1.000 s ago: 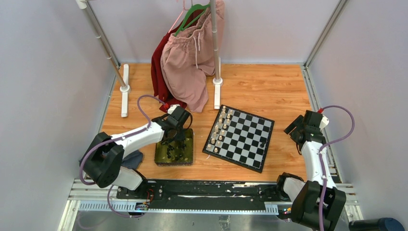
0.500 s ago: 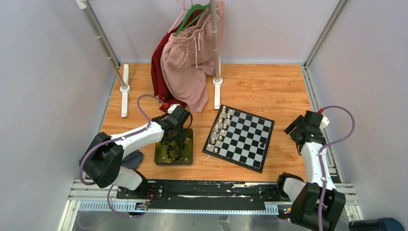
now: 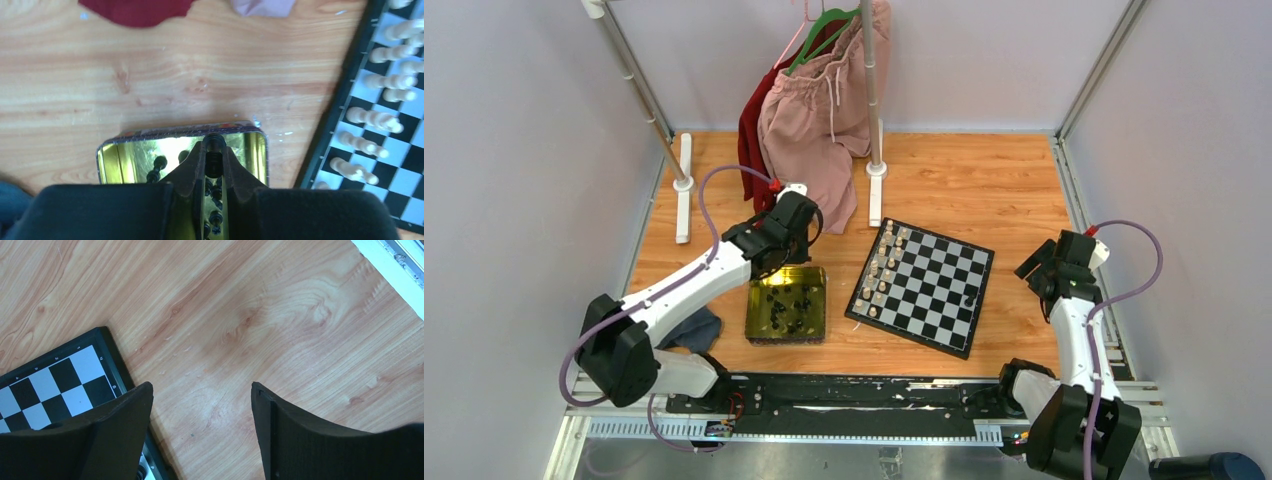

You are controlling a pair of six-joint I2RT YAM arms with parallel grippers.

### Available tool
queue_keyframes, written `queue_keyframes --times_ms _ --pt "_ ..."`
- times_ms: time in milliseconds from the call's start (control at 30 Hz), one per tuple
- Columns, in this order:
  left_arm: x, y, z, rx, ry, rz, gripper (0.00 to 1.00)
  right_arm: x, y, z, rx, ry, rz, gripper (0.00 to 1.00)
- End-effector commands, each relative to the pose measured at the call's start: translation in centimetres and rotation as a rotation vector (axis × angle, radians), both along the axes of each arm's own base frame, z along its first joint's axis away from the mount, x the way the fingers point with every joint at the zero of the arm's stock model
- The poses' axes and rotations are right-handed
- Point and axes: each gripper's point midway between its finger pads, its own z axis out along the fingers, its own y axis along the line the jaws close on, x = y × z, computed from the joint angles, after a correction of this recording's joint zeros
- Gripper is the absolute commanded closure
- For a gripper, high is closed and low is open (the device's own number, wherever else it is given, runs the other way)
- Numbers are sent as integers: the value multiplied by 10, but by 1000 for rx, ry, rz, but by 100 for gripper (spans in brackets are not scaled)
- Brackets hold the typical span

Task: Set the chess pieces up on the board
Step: Pick up the chess piece from the storage box, then place the chess piece on the chessboard.

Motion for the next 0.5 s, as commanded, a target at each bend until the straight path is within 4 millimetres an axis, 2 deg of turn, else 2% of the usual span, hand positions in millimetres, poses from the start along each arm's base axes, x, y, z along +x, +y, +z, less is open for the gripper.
queue_keyframes --times_ms 0,167,300,467 --pt "-2 -27 41 33 -91 -219 100 -4 3 4 -3 9 -2 24" --pt "-7 -92 67 76 -160 -468 100 -2 3 9 8 -6 -15 24" --pt "-23 -149 76 147 -207 -669 100 -1 1 14 0 -13 -21 24" --pt "-35 -212 77 169 -224 -868 100 0 -3 19 -12 -18 -43 24"
